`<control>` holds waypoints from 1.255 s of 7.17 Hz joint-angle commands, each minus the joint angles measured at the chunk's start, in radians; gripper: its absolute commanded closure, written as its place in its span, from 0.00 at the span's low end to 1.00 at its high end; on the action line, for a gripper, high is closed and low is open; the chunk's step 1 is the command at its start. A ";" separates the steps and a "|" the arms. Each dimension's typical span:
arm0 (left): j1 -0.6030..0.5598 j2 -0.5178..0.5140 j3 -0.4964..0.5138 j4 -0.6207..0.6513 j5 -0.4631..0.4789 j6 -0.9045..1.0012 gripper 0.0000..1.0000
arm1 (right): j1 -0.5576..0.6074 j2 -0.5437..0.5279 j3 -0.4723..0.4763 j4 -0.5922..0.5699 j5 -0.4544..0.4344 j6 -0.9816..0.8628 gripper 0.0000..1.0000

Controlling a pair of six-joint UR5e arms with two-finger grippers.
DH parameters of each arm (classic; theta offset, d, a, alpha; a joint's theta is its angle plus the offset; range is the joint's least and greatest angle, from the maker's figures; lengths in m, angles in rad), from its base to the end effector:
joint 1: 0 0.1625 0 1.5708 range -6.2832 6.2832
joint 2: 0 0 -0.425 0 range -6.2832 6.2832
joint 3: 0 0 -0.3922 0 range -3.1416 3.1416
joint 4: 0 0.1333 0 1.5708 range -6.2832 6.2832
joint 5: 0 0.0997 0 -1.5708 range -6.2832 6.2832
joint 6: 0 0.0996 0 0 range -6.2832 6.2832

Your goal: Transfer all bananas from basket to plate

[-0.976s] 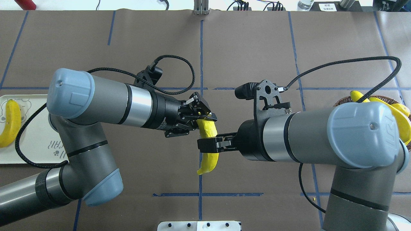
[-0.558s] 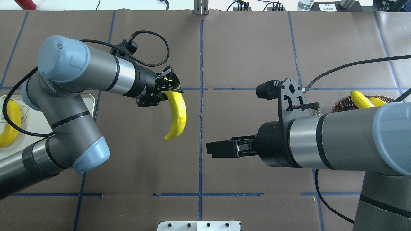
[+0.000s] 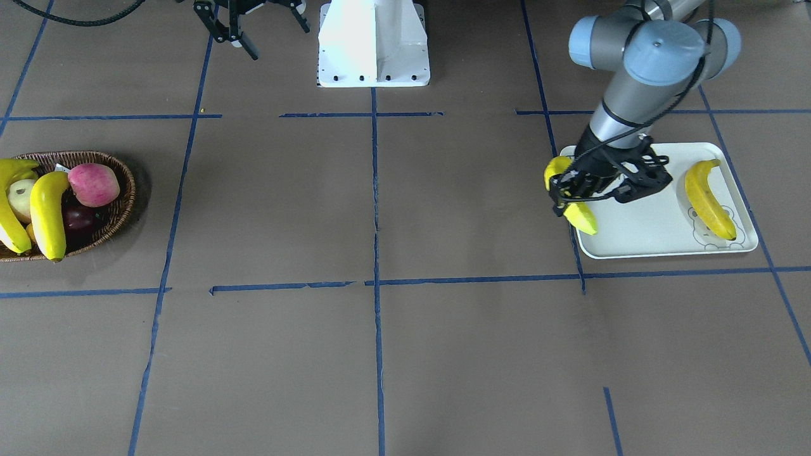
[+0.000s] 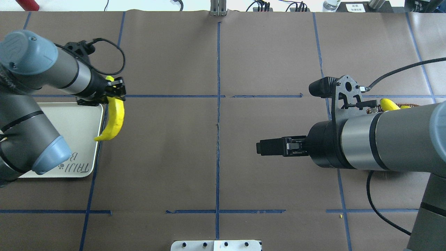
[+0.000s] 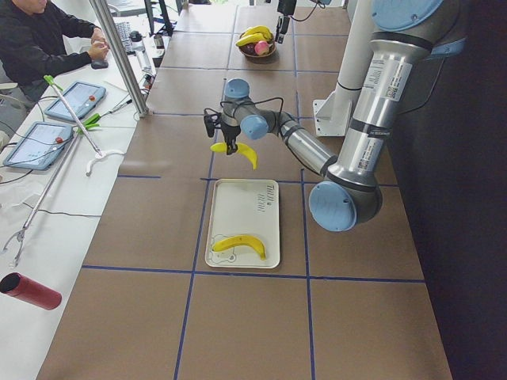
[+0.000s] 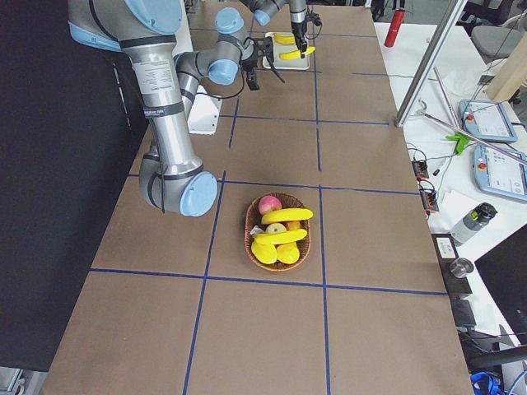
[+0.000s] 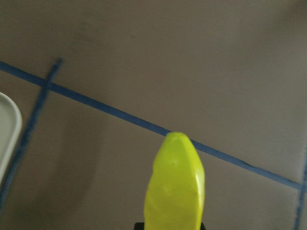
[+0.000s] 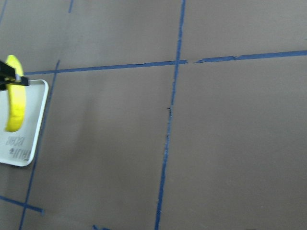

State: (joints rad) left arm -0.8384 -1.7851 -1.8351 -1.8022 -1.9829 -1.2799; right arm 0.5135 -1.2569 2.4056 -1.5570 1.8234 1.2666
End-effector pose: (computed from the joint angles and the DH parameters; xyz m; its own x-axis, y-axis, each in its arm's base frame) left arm 0.3141 -0.4890 0.4014 0.6311 -0.3088 -0.7116 0.3400 0.9346 -0.1040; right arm -0.3126 -0.3007 0.1557 0.4126 -0.1003 0.9054 -0.1596 0.9706 0.1802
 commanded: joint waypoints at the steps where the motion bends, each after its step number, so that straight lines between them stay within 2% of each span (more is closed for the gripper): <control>1: -0.019 0.174 0.017 -0.002 0.054 0.111 1.00 | 0.036 0.005 -0.011 -0.125 0.002 -0.013 0.00; 2: -0.018 0.214 0.016 -0.002 0.056 0.111 1.00 | 0.037 0.004 -0.020 -0.133 0.000 -0.013 0.00; 4: -0.018 0.217 0.028 0.004 0.056 0.105 1.00 | 0.039 0.002 -0.022 -0.137 0.002 -0.013 0.00; 6: -0.016 0.217 0.065 0.003 0.128 0.109 1.00 | 0.039 0.004 -0.022 -0.137 0.002 -0.013 0.00; 7: -0.015 0.217 0.086 -0.002 0.130 0.111 0.98 | 0.040 -0.001 -0.020 -0.137 0.000 -0.013 0.00; 9: -0.016 0.216 0.079 -0.005 0.127 0.152 0.01 | 0.045 -0.010 -0.022 -0.138 0.002 -0.013 0.00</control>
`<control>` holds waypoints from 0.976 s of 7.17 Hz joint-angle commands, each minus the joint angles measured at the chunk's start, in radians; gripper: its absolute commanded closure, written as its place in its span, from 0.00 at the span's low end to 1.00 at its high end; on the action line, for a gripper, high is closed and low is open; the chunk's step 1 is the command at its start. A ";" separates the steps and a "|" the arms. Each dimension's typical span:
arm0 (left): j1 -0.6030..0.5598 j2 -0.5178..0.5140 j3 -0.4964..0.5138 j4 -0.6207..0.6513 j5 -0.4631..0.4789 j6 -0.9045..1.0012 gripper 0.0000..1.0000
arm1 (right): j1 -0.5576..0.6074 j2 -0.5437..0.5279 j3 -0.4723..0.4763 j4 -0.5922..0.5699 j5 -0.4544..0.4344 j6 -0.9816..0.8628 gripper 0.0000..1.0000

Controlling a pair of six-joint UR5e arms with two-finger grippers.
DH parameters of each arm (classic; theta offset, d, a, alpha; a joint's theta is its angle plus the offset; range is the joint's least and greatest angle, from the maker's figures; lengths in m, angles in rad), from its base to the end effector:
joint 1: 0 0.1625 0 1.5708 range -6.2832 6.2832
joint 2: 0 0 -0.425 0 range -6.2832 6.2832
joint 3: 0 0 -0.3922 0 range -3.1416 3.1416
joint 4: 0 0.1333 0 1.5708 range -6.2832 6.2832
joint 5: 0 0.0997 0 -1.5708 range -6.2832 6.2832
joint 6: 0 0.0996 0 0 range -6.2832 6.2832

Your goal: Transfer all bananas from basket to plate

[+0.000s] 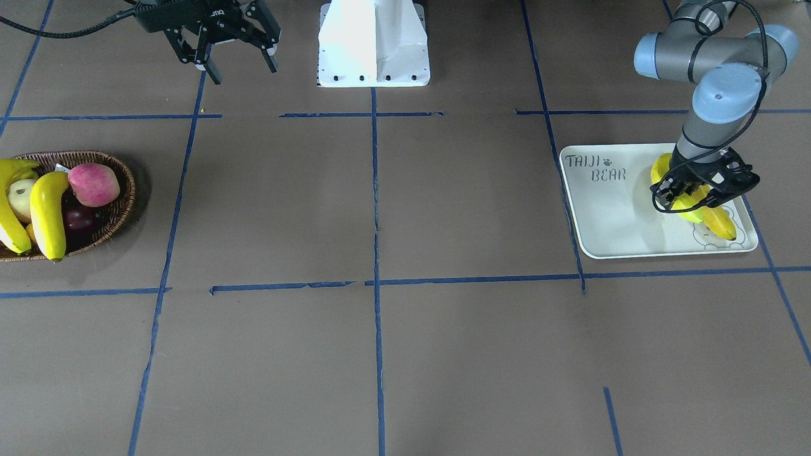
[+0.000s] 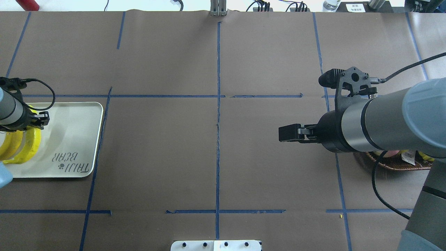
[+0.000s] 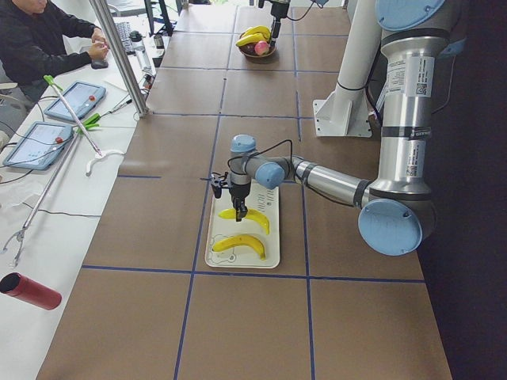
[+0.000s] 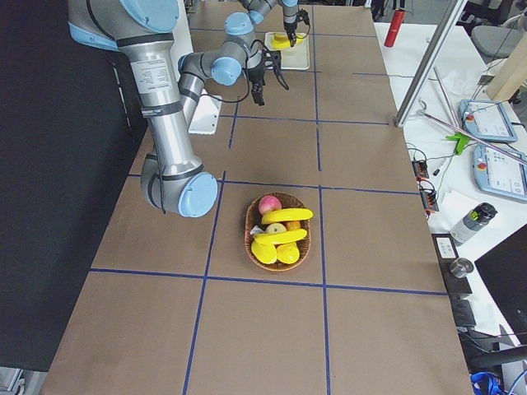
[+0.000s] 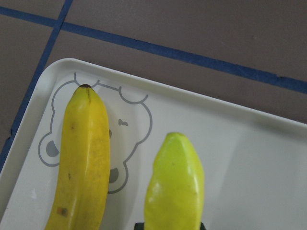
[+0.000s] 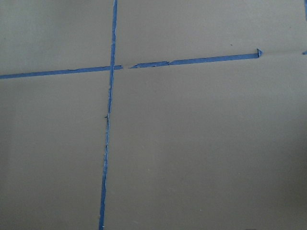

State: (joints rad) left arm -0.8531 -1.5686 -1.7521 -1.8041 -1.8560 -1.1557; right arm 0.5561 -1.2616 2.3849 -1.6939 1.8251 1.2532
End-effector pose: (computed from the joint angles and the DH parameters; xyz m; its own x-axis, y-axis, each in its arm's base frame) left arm 0.2591 -0.4569 0.5652 0.8130 -0.3428 -0.4707 0.3507 0.9336 -0.0742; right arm -0.3115 -0.3210 0.1819 0.5392 -0.0207 0.8419 -0.1713 0.9761 0.1337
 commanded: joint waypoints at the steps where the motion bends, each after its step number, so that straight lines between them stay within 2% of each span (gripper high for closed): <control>1: -0.004 -0.001 -0.035 -0.001 -0.008 0.030 0.00 | 0.025 -0.002 0.005 -0.045 0.003 -0.006 0.00; 2: -0.004 -0.019 -0.103 0.002 -0.015 0.018 0.00 | 0.069 -0.002 0.010 -0.112 0.041 -0.093 0.00; 3: 0.003 -0.028 -0.194 0.011 -0.069 -0.024 0.00 | 0.134 -0.022 0.008 -0.148 0.072 -0.165 0.00; 4: 0.003 -0.084 -0.228 0.022 -0.136 -0.089 0.00 | 0.218 -0.082 0.008 -0.141 0.141 -0.278 0.00; 6: 0.034 -0.152 -0.291 0.055 -0.140 -0.128 0.00 | 0.438 -0.233 0.002 -0.139 0.320 -0.566 0.00; 7: 0.093 -0.190 -0.302 0.055 -0.134 -0.198 0.00 | 0.567 -0.301 -0.031 -0.139 0.406 -0.757 0.00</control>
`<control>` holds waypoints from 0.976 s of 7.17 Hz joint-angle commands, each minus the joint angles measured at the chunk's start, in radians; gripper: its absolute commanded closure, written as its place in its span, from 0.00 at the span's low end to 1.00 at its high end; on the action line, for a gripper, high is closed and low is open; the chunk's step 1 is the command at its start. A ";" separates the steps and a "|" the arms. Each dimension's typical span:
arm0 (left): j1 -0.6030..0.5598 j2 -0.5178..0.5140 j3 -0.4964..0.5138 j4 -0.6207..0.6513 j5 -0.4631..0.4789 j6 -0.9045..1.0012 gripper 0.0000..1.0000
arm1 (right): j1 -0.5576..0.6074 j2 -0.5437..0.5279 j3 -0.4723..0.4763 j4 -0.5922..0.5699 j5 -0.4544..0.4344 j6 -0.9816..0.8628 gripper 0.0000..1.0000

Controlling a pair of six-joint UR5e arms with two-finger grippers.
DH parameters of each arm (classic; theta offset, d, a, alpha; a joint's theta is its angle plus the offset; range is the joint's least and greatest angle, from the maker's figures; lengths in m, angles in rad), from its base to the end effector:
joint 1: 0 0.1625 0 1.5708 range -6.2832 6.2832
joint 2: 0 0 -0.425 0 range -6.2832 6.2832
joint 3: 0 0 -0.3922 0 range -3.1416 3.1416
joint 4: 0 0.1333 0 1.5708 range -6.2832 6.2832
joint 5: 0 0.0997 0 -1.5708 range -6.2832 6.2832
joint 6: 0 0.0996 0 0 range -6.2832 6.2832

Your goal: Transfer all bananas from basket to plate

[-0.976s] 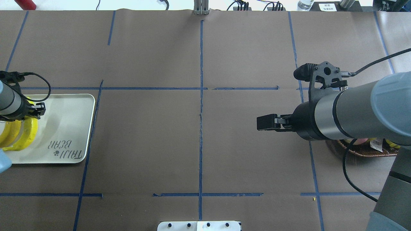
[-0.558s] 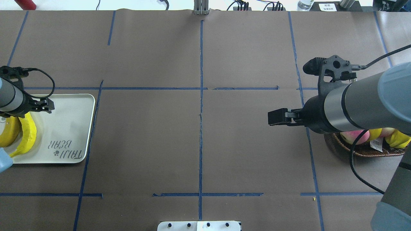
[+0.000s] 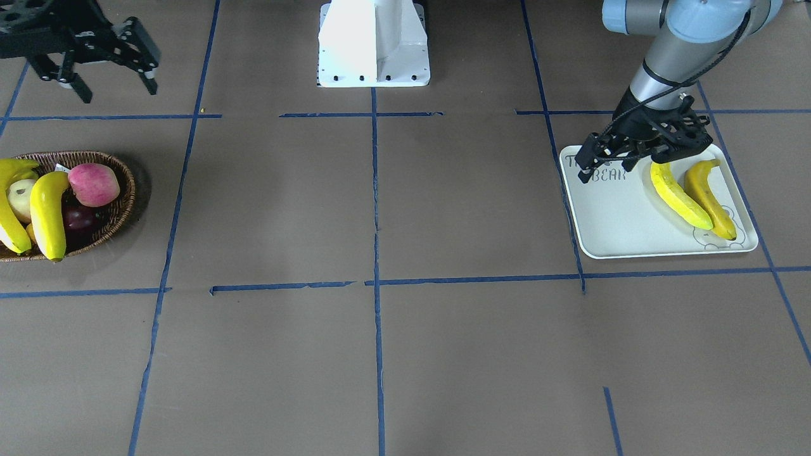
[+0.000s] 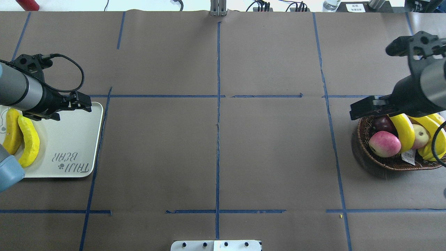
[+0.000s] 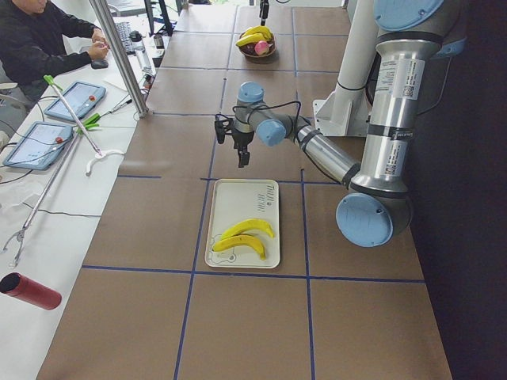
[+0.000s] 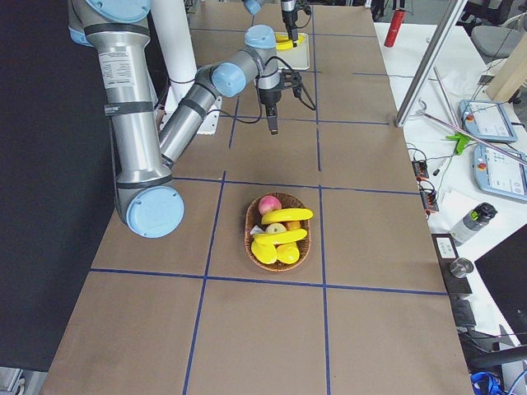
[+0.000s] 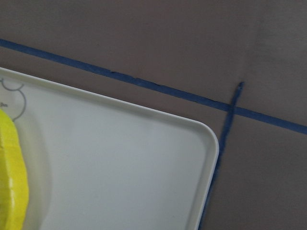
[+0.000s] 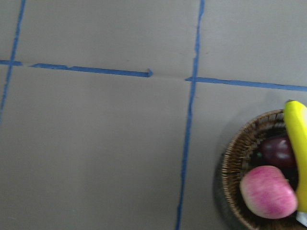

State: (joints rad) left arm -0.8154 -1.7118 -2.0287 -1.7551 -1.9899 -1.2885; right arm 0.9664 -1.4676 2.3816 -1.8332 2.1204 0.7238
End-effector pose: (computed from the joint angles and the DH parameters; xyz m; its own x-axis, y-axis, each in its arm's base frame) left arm 0.2879 -0.4411 0.3563 0.5970 -0.2628 -0.7580 0.3143 0.9459 -0.0804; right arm -0.1684 -0.3869 0.2817 0.6901 -0.1251 0.7128 -0.0069 0.9838 0.1794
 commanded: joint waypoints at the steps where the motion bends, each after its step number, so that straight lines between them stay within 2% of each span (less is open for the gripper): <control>1: 0.097 -0.093 -0.024 0.009 0.006 -0.116 0.00 | 0.260 -0.135 -0.094 0.000 0.203 -0.365 0.00; 2: 0.132 -0.138 -0.024 0.032 0.008 -0.159 0.00 | 0.332 -0.169 -0.155 0.000 0.264 -0.491 0.00; 4: 0.151 -0.185 -0.024 0.036 0.008 -0.199 0.00 | 0.395 -0.267 -0.227 0.029 0.321 -0.643 0.00; 5: 0.172 -0.192 -0.024 0.036 0.013 -0.204 0.00 | 0.422 -0.275 -0.266 0.058 0.363 -0.652 0.00; 7: 0.189 -0.206 -0.022 0.036 0.046 -0.218 0.00 | 0.439 -0.270 -0.381 0.098 0.369 -0.718 0.00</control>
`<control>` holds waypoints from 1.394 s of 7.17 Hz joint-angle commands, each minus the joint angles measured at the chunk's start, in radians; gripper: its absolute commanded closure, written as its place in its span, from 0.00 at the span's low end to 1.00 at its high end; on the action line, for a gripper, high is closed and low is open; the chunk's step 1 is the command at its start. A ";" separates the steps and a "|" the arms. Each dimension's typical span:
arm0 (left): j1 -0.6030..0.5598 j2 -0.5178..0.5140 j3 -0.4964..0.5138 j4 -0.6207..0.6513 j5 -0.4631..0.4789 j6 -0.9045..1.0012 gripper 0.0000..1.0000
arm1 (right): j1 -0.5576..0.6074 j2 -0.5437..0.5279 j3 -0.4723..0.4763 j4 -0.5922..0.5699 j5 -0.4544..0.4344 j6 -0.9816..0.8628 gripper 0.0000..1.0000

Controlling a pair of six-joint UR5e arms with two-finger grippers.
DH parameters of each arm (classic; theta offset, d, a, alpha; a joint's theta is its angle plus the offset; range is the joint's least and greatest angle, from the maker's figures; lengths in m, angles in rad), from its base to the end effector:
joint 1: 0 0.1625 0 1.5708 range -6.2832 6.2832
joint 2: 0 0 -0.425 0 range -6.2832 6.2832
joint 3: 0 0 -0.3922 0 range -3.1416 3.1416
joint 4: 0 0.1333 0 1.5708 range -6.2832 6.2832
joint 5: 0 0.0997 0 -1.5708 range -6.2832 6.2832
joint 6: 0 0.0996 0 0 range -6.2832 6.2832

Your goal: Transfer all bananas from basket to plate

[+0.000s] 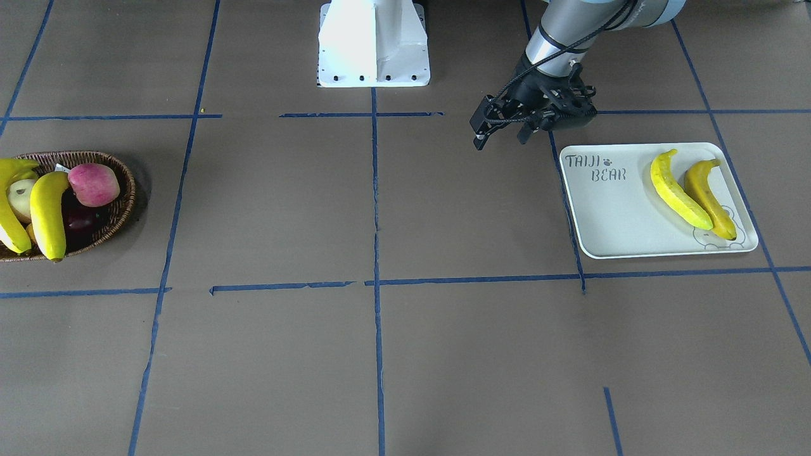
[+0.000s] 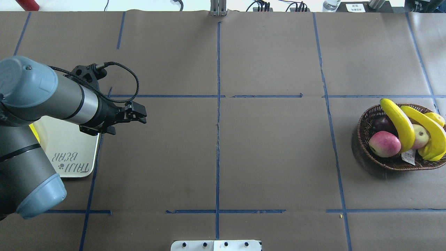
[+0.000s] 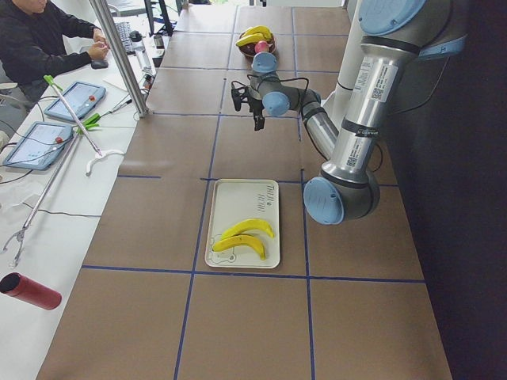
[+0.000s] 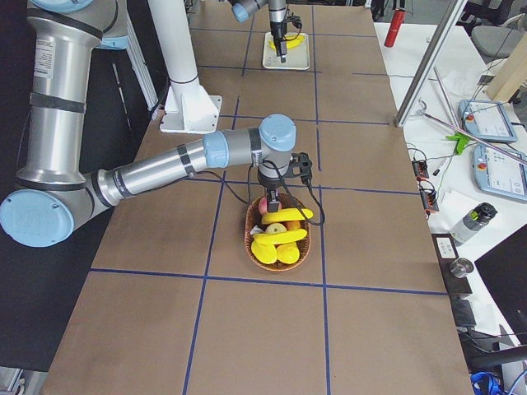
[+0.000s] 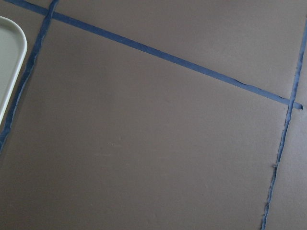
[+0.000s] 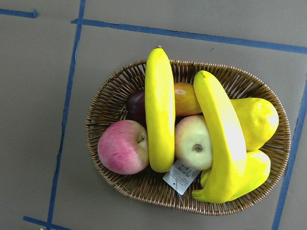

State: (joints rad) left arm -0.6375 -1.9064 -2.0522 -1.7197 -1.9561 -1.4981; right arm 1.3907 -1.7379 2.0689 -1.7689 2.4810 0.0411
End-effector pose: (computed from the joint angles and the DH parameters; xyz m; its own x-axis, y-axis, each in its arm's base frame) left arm 0.3777 -0.3990 0.2483 0.4778 -0.2701 -0.8359 0.2691 0.9508 -0.1534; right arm -0.0192 -0.4103 0.5015 0.5917 -0.1726 0.7874 0.1534 0.9831 0.1002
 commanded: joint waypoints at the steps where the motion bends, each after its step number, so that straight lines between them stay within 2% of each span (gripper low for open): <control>1: 0.027 -0.013 0.001 0.000 0.022 -0.010 0.00 | 0.024 -0.002 -0.158 0.121 0.024 -0.037 0.00; 2: 0.038 -0.013 0.003 0.000 0.028 -0.010 0.00 | 0.024 -0.002 -0.274 0.258 0.079 -0.027 0.00; 3: 0.039 -0.013 0.003 0.000 0.028 -0.010 0.00 | 0.024 0.001 -0.312 0.297 0.085 0.005 0.00; 5: 0.039 -0.011 0.003 0.000 0.029 -0.010 0.00 | 0.021 0.005 -0.337 0.301 0.087 0.013 0.00; 8: 0.041 -0.010 0.004 0.002 0.029 -0.010 0.00 | -0.047 0.009 -0.345 0.305 0.084 0.013 0.00; 10: 0.039 -0.010 0.006 0.002 0.029 -0.010 0.00 | -0.048 0.011 -0.392 0.391 0.084 0.046 0.00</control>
State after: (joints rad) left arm -0.5976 -1.9162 -2.0473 -1.7181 -1.9267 -1.5079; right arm 1.3461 -1.7287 1.7079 -1.4334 2.5649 0.0652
